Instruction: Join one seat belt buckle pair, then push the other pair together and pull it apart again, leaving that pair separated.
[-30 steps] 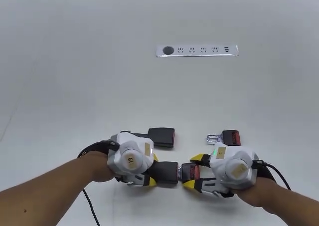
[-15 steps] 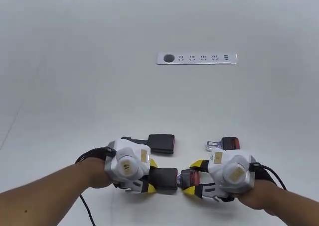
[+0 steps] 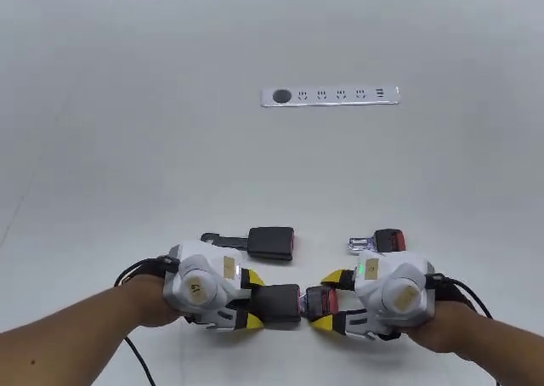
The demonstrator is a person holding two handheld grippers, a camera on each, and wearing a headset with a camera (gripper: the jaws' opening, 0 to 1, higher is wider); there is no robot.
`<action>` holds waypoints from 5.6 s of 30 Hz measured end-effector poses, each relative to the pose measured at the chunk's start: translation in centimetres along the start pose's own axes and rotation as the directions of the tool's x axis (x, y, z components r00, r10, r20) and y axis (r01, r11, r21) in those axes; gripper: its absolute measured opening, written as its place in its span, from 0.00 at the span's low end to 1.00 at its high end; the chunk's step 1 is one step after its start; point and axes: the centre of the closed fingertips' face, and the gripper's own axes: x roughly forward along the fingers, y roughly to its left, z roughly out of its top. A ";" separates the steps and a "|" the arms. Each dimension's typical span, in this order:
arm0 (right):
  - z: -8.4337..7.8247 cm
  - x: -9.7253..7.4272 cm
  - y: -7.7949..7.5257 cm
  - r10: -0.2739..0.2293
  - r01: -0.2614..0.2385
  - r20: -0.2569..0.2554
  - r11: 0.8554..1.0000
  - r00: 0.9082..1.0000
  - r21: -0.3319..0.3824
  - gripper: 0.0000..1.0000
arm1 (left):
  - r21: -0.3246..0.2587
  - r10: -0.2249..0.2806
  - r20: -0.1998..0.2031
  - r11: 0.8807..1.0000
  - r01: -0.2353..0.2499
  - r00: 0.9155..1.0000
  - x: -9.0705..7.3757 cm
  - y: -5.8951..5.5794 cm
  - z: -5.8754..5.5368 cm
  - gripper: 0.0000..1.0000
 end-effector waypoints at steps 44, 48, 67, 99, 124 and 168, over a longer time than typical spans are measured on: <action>0.2 -0.5 0.3 -0.005 0.002 0.083 0.999 0.997 0.042 0.35 | 0.002 -0.021 -0.008 1.000 0.021 1.000 0.2 -0.7 0.4 0.32; 0.3 -0.6 0.4 -0.021 0.019 0.071 0.999 0.997 0.028 0.36 | 0.002 -0.013 -0.028 1.000 0.013 1.000 0.2 -0.7 0.4 0.33; 1.0 -3.5 -1.8 -0.133 0.120 0.109 0.986 0.985 0.113 0.75 | -0.204 0.110 0.059 0.974 -0.096 0.992 -2.6 0.7 3.2 0.69; -2.3 -8.2 -10.6 -0.156 0.151 0.035 0.982 0.987 0.112 0.77 | -0.084 0.125 0.051 0.989 -0.120 0.991 -4.8 9.0 3.5 0.67; -5.6 -6.6 -12.5 -0.055 0.059 -0.061 0.996 0.997 0.069 0.52 | -0.063 0.048 -0.001 0.997 -0.048 0.999 -0.2 10.1 0.9 0.50; -3.1 -3.2 -11.4 -0.024 0.024 -0.055 1.000 0.998 0.010 0.36 | 0.044 -0.006 -0.023 0.999 0.007 1.000 0.8 10.6 1.5 0.33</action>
